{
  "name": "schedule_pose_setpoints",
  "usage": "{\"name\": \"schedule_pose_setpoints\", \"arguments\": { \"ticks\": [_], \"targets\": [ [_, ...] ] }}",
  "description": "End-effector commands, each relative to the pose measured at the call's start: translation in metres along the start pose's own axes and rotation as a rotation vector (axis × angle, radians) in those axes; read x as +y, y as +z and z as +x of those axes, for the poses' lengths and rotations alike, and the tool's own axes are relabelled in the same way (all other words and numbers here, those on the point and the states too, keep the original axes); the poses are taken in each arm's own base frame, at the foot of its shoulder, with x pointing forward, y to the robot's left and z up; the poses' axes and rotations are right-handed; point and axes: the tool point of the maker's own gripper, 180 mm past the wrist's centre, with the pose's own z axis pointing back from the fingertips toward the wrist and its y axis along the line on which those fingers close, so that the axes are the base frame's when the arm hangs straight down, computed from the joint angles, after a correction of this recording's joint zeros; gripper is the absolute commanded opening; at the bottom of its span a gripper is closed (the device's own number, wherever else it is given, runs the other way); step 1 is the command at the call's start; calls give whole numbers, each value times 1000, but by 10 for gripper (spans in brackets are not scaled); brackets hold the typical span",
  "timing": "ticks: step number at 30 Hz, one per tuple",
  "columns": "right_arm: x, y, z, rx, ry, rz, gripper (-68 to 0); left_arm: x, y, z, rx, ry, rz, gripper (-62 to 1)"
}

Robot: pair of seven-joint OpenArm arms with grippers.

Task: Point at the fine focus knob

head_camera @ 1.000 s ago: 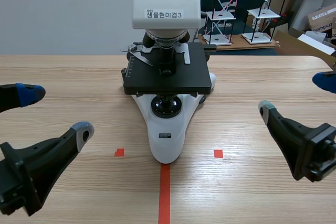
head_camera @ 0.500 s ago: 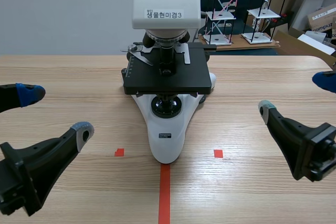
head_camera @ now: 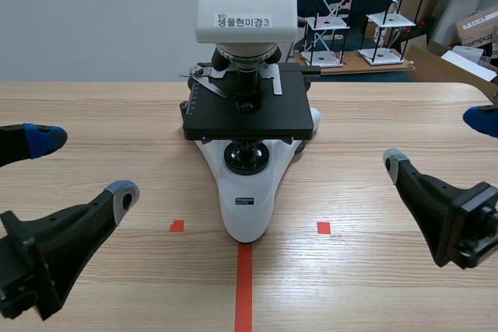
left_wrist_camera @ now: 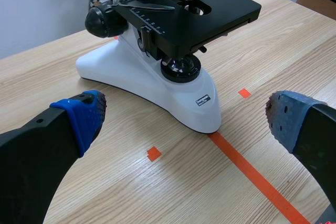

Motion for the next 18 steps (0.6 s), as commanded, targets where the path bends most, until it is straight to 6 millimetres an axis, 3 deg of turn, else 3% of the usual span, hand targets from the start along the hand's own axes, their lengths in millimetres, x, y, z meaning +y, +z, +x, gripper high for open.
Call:
{"name": "schedule_pose_setpoints", "arguments": {
  "ticks": [1, 13, 18],
  "targets": [
    [1, 0, 4, -22, -12, -1, -55, -1, 1, 4, -18, 12, 2, 14],
    [1, 0, 4, -22, -12, -1, -56, -1, 1, 4, -18, 12, 2, 14],
    [1, 0, 4, -20, -8, -2, -101, -1, 1, 4, -18, 12, 2, 14]
  ]
}}
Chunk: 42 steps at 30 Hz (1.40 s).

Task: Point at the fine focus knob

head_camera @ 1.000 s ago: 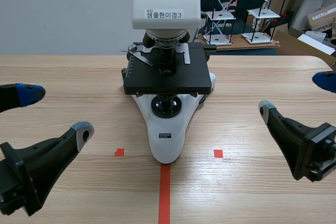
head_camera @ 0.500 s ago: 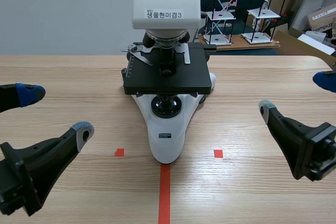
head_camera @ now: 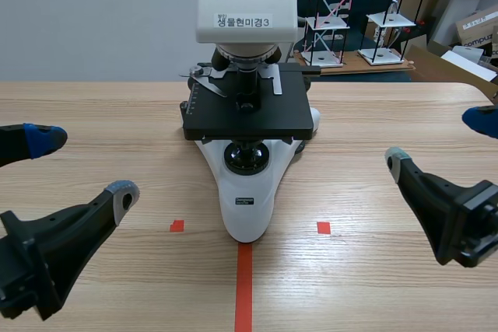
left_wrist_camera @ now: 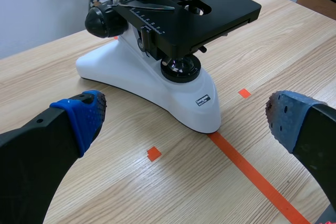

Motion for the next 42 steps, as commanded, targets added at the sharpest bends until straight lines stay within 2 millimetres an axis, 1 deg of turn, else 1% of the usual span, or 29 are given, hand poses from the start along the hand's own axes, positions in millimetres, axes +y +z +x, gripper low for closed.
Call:
{"name": "schedule_pose_setpoints", "arguments": {
  "ticks": [1, 4, 6, 8, 9, 11, 13, 15, 18, 24, 27, 34, 38, 42],
  "targets": [
    [-1, 0, 4, -20, -6, -11, -122, -1, 1, 4, -18, 12, 2, 14],
    [-12, 1, 3, -16, 9, -73, -215, -1, 1, 4, -18, 12, 2, 14],
    [-20, 2, 1, -13, 19, -112, -307, -1, 1, 4, -18, 12, 2, 14],
    [-26, 3, -2, -7, 27, -140, -433, -1, 1, 4, -18, 12, 2, 14],
    [-29, 4, -4, -6, 31, -153, -510, -1, 1, 4, -18, 12, 2, 14],
    [-37, 6, -7, 0, 45, -186, -614, -1, 1, 4, -18, 12, 2, 14],
    [-44, 5, -11, 5, 56, -199, -655, -1, 1, 4, -19, 12, 2, 14],
    [-53, 5, -17, 18, 73, -215, -666, -1, 1, 4, -18, 12, 2, 14],
    [-72, 5, -25, 36, 103, -258, -672, -1, 1, 4, -19, 12, 2, 14],
    [-106, 4, -33, 26, 153, -305, -676, -1, 1, 4, -19, 12, 2, 14],
    [-120, 2, -37, 32, 168, -312, -676, -1, 1, 4, -19, 12, 2, 14],
    [-154, -6, -41, 32, 169, -307, -676, -1, 1, 4, -19, 12, 2, 14],
    [-165, -16, -38, 3, 132, -254, -676, -1, 1, 4, -19, 12, 2, 14],
    [-181, -26, -33, -23, 99, -240, -676, -1, 1, 4, -19, 12, 2, 14]
  ]
}}
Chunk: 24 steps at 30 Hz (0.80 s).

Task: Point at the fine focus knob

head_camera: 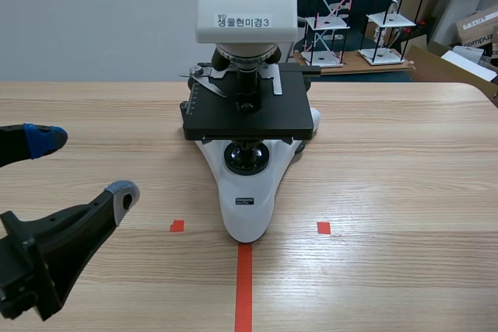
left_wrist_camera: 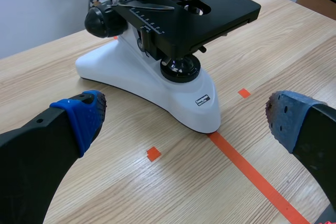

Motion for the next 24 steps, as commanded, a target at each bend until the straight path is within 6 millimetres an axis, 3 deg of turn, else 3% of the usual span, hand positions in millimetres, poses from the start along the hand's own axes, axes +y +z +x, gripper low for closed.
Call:
{"name": "schedule_pose_setpoints", "arguments": {
  "ticks": [1, 17, 24],
  "targets": [
    [-7, -10, 23, -62, 15, 13, -676, -1, 1, 4, -19, 12, 2, 14],
    [34, -83, 45, -102, 27, 203, -676, -1, 1, 4, -19, 12, 2, 14],
    [34, -105, 47, -101, -8, 213, -676, -1, 1, 4, -19, 12, 2, 14]
  ]
}}
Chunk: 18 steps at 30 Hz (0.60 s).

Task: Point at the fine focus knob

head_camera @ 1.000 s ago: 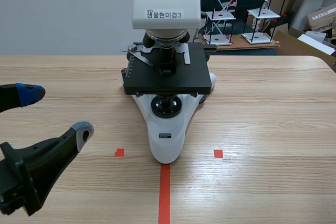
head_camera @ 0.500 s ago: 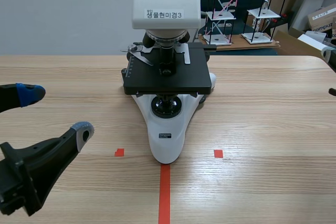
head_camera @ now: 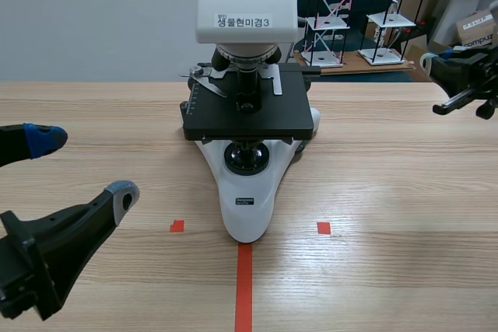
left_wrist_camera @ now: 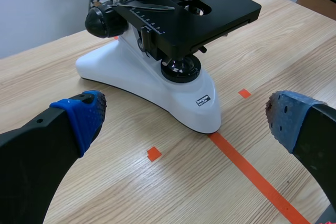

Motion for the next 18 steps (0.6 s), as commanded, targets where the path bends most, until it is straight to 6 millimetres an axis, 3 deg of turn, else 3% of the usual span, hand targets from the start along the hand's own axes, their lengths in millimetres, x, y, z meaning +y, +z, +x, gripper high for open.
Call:
{"name": "schedule_pose_setpoints", "arguments": {
  "ticks": [1, 9, 18],
  "targets": [
    [-11, -5, 19, -49, 18, -10, -676, -1, 1, 4, -19, 12, 2, 14],
    [-1, -22, 21, -65, 44, 52, -676, -1, 1, 4, -19, 12, 2, 14],
    [9, -27, 17, -66, 40, 71, -676, -1, 1, 4, -19, 12, 2, 14]
  ]
}}
